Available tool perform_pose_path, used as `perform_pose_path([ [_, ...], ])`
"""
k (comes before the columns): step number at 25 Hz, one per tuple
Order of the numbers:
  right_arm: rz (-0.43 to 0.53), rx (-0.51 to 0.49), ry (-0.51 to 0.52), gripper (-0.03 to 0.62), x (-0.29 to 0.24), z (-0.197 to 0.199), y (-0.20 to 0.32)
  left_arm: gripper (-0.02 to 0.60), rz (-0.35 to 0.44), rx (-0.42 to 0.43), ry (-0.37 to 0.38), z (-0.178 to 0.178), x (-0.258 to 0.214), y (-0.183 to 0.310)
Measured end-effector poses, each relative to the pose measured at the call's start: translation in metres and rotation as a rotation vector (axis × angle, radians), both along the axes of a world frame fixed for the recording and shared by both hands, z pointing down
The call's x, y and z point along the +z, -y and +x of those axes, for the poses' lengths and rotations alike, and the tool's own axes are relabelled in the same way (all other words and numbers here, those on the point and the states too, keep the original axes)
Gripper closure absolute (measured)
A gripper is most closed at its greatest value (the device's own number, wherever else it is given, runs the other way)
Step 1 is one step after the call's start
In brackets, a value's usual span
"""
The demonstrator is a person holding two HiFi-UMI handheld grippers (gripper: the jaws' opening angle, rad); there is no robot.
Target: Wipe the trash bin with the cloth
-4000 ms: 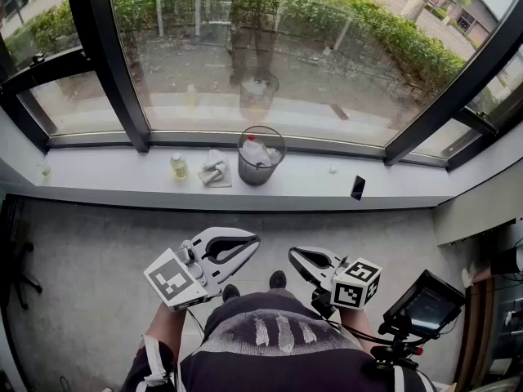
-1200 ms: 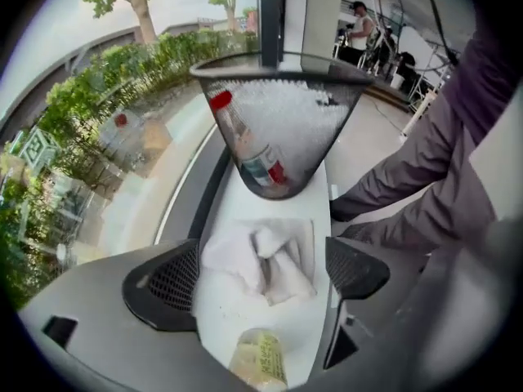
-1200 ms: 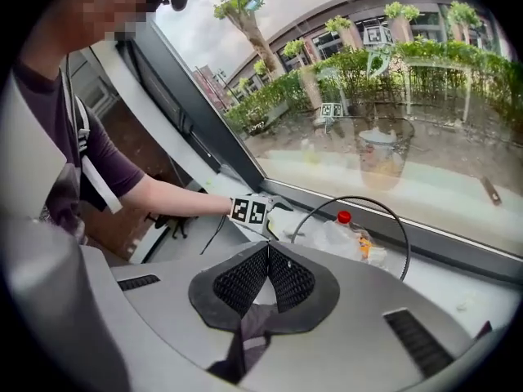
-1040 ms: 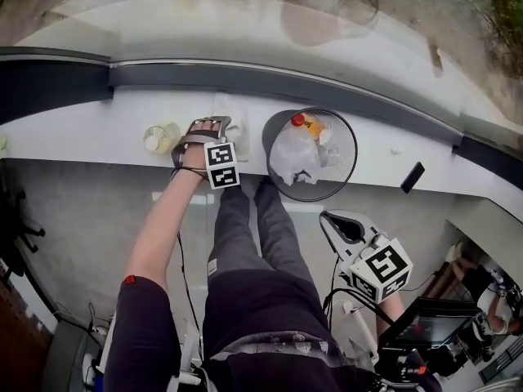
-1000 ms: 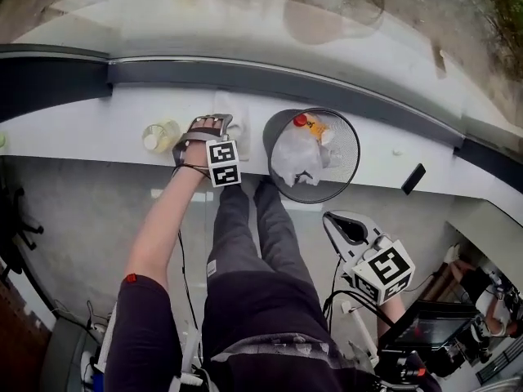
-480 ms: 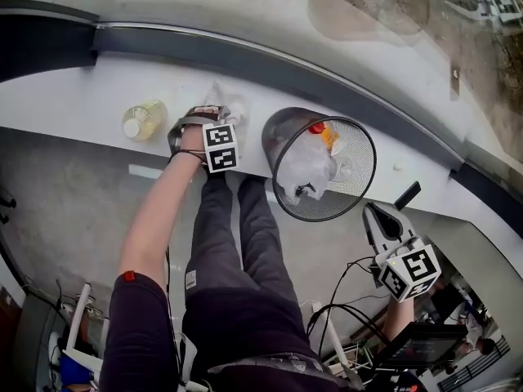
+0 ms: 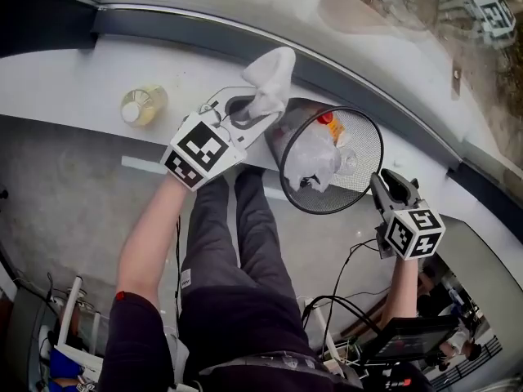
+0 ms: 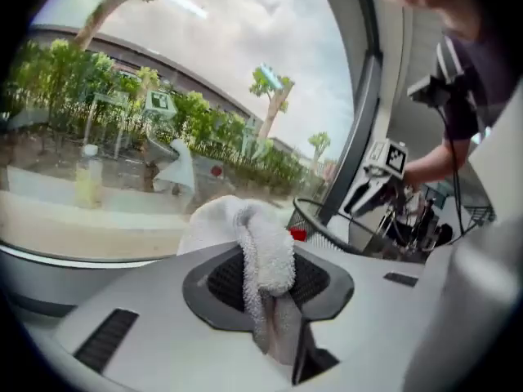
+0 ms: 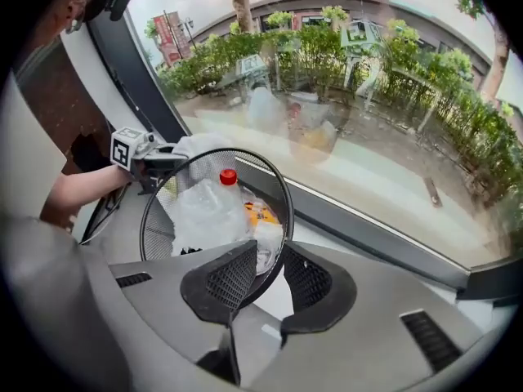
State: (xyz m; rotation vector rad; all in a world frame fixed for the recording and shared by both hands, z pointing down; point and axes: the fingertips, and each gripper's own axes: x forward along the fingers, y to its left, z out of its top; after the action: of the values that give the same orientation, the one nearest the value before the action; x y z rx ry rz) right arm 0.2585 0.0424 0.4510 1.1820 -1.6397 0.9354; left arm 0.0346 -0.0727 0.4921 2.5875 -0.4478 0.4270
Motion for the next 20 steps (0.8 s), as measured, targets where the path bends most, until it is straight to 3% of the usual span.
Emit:
perform_pose_path([
  [3,-0.005,0.035,-0.001,0.508,0.006,0.003,0.000,0.492,-0.025,-0.035,-0.125,0.008,-0.019,0.009],
  [6,-0.019,0.122,0.062,0.508,0.009,0.008,0.000,0.491,-0.038,-0.028,-0.150,0.015,-0.015,0.009],
  [9,-0.016,0.173,0.095,0.508,0.009,0.010,0.000,0.492,-0.061,0.035,-0.176,0.022,-0.009,-0.005],
  [14,0.024,0.096,-0.034,0.508,0.012,0.018,-0.001,0.497,-0.040,0.178,-0.128,0.026,-0.002,-0.038],
  [17,-0.013,0.048,-0.042,0.510,0.025,0.010,-0.003,0.497,-0.054,0.223,-0.126,0.021,-0.001,-0.053],
  [20,-0.033,0.165,0.033,0.524,0.028,0.013,-0.001,0.497,-0.051,0.264,-0.107,0.016,-0.001,-0.068],
])
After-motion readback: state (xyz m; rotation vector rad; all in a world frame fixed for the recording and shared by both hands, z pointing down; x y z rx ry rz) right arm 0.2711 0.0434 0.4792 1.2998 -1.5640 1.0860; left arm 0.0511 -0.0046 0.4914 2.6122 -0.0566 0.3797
